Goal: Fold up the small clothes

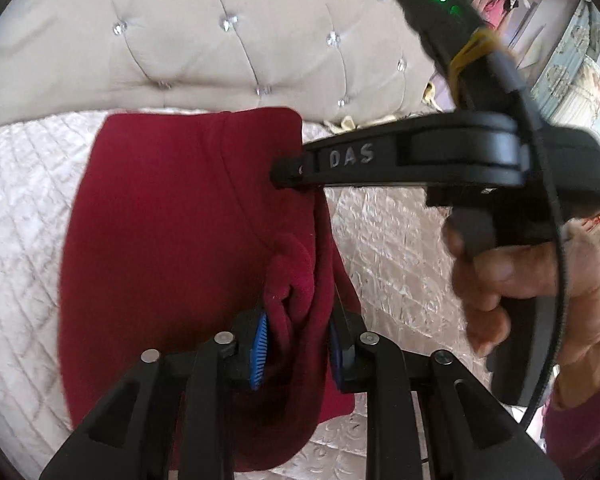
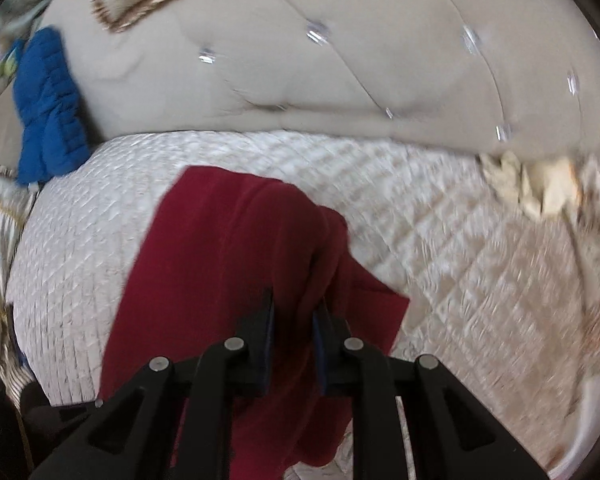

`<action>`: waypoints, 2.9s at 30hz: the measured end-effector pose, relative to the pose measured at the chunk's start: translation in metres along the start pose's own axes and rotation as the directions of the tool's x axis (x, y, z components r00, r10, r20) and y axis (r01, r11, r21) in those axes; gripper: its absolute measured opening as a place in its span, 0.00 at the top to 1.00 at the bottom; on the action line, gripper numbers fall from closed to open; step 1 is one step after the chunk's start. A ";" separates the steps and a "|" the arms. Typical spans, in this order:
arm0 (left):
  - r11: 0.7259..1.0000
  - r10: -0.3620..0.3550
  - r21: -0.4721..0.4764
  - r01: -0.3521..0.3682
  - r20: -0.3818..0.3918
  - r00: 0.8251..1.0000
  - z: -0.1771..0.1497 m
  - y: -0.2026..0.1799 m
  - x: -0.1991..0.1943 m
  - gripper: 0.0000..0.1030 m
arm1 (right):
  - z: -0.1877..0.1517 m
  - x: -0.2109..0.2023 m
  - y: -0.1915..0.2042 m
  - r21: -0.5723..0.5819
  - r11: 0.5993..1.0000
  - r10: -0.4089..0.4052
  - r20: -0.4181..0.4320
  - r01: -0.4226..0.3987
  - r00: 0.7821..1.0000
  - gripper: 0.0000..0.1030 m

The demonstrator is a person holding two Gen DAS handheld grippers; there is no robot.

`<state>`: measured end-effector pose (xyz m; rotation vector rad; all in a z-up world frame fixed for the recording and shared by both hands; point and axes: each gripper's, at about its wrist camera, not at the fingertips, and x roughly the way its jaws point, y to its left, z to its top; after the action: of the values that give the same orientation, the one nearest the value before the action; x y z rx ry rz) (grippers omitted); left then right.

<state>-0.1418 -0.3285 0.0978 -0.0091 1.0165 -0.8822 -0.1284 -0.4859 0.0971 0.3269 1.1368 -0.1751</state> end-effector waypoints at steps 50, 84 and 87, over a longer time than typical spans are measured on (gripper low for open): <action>0.974 0.228 0.009 -0.228 -0.002 0.974 -0.038 0.067 -0.034 0.71 | -0.071 -0.036 0.034 0.053 0.996 -0.083 0.186 0.074 0.979 0.42; 0.970 0.245 0.002 -0.245 -0.005 0.970 -0.042 0.068 -0.039 0.67 | -0.117 -0.035 0.036 0.032 0.994 -0.107 0.155 0.103 0.982 0.56; 0.968 0.250 0.006 -0.250 0.011 0.968 -0.039 0.067 -0.045 0.67 | -0.116 -0.049 0.037 0.033 0.995 -0.096 0.189 0.091 0.977 0.55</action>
<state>-0.1378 -0.2402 0.0828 0.1188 0.9804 -0.6547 -0.2371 -0.4124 0.1042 0.2717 0.9615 -0.2972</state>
